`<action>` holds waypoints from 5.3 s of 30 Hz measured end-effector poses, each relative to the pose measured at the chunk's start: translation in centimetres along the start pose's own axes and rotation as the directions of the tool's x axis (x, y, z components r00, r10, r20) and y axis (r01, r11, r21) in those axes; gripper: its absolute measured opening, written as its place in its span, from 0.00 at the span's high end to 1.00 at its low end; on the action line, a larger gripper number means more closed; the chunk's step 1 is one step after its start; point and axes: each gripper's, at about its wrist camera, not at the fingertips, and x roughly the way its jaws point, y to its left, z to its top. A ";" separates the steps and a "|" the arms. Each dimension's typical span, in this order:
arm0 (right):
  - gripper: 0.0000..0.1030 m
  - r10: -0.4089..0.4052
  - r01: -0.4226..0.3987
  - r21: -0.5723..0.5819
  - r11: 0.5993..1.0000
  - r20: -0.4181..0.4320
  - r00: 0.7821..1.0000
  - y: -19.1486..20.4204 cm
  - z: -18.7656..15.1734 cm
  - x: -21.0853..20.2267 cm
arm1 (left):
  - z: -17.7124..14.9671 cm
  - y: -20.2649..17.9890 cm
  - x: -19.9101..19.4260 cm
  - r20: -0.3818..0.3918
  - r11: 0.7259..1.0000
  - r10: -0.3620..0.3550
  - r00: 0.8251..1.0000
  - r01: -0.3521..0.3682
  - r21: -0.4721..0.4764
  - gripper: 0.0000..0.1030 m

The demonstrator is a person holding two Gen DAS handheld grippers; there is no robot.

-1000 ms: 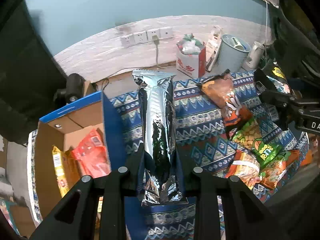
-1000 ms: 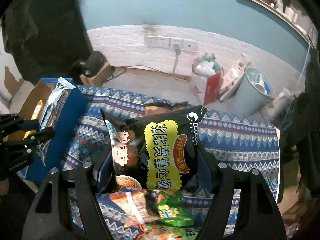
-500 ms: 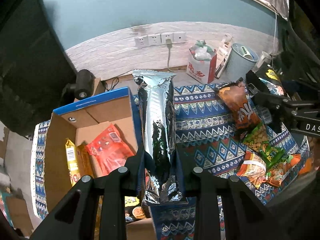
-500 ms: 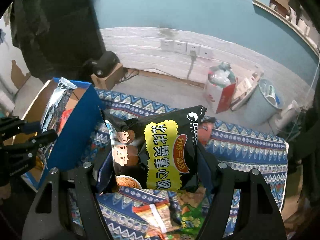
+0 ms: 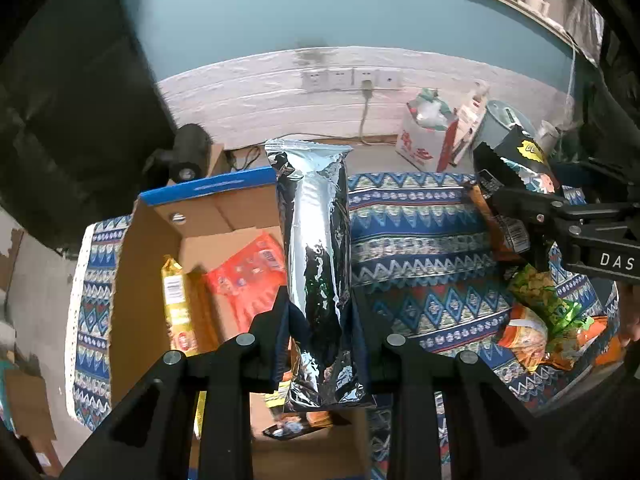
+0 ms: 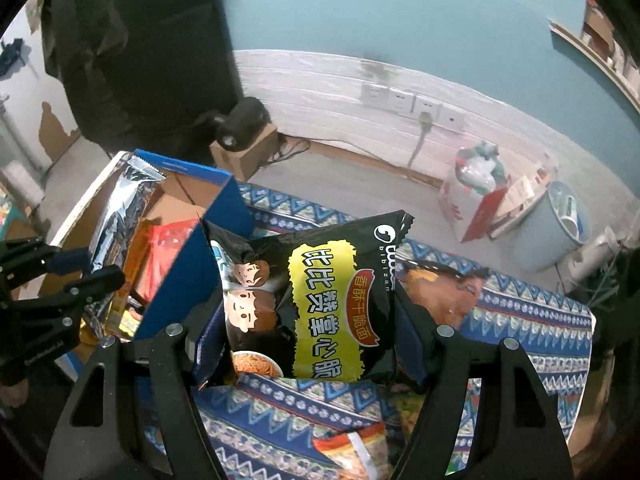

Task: Organize snacks
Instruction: 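Carry the silver bag with the left gripper while the right gripper carries the black bag to the box, then release the silver bag and black bag into the box with both grippers, then move both grippers back over the snack pile, then grasp a beige strapped snack bag with the left gripper while the right gripper grasps a green peanut bag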

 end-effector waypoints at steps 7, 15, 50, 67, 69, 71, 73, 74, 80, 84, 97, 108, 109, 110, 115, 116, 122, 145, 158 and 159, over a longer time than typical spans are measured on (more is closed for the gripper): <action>0.30 0.028 -0.029 -0.042 0.999 -0.008 1.000 3.1 1.4 1.3 | -1.0 3.2 -0.1 -0.013 0.998 0.022 1.000 -0.022 -0.053 0.73; 0.30 0.075 -0.077 -0.078 0.994 -0.029 0.997 6.8 2.7 2.9 | -2.2 6.5 -0.4 -0.020 0.993 0.047 0.999 -0.049 -0.109 0.73; 0.28 0.174 -0.198 -0.169 0.966 -0.147 0.974 15.9 4.2 8.4 | -5.3 13.5 1.1 -0.108 0.963 0.167 0.980 -0.185 -0.194 0.38; 0.22 0.145 -0.163 -0.159 0.974 -0.120 0.982 13.6 3.4 6.9 | -4.6 11.6 1.0 -0.102 0.975 0.129 0.986 -0.145 -0.168 0.37; 0.22 0.136 -0.154 -0.158 0.975 -0.118 0.984 13.1 3.2 6.5 | -4.4 11.0 0.9 -0.097 0.978 0.122 0.988 -0.137 -0.157 0.37; 0.22 0.131 -0.148 -0.155 0.977 -0.115 0.985 12.5 2.9 6.0 | -4.2 10.3 0.8 -0.092 0.981 0.122 0.988 -0.135 -0.140 0.37; 0.22 0.124 -0.141 -0.155 0.978 -0.115 0.986 11.8 2.6 5.6 | -4.1 9.7 0.7 -0.086 0.982 0.129 0.988 -0.140 -0.124 0.37; 0.22 0.121 -0.138 -0.155 0.978 -0.114 0.986 11.5 2.5 5.4 | -4.0 9.4 0.6 -0.083 0.983 0.133 0.988 -0.142 -0.114 0.37; 0.22 0.095 -0.110 -0.147 0.983 -0.107 0.990 9.5 1.6 4.2 | -3.5 7.4 0.3 -0.074 0.991 0.103 0.992 -0.109 -0.083 0.34; 0.22 0.075 -0.090 -0.138 0.986 -0.111 0.991 7.9 0.6 3.5 | -3.2 5.4 0.4 -0.071 0.994 0.097 0.993 -0.101 -0.043 0.33; 0.21 0.002 -0.016 -0.088 0.996 -0.156 0.988 0.8 -4.0 1.1 | -2.7 -2.8 1.1 -0.109 0.996 0.004 0.994 0.006 0.089 0.33; 0.21 -0.036 0.040 0.017 0.999 -0.171 0.985 -5.8 -7.6 -0.8 | -3.1 -9.9 2.3 -0.158 0.977 -0.041 0.987 0.073 0.198 0.31; 0.21 -0.040 0.045 0.029 0.999 -0.173 0.984 -6.5 -8.0 -1.0 | -3.1 -10.3 2.5 -0.164 0.976 -0.045 0.986 0.078 0.205 0.31; 0.21 -0.044 0.051 0.040 0.998 -0.177 0.983 -7.1 -8.4 -1.1 | -3.2 -10.8 2.7 -0.168 0.974 -0.046 0.985 0.081 0.213 0.31; 0.21 -0.071 0.088 0.073 0.993 -0.211 0.975 -9.7 -10.3 -0.8 | -3.4 -13.9 3.6 -0.180 0.956 -0.025 0.983 0.075 0.282 0.31; 0.21 -0.074 0.093 0.079 0.993 -0.221 0.972 -10.1 -10.8 -0.7 | -3.5 -14.3 3.7 -0.182 0.954 -0.024 0.983 0.077 0.291 0.31; 0.21 -0.072 0.104 0.100 0.990 -0.283 0.956 -12.3 -13.4 0.5 | -4.3 -17.5 5.0 -0.210 0.931 -0.004 0.978 0.080 0.356 0.30; 0.33 0.033 0.029 0.134 0.991 -0.440 0.898 -14.1 -18.4 6.6 | -4.6 -21.0 12.5 -0.330 0.924 0.090 0.939 0.045 0.380 0.29; 0.55 0.083 0.002 0.226 0.974 -0.368 0.926 -13.7 -17.7 6.3 | -2.4 -19.6 13.0 -0.303 0.942 0.127 0.945 -0.020 0.334 0.29; 0.61 0.080 0.004 0.229 0.974 -0.354 0.932 -14.0 -17.6 6.0 | -2.3 -19.4 12.7 -0.305 0.948 0.116 0.945 -0.014 0.317 0.29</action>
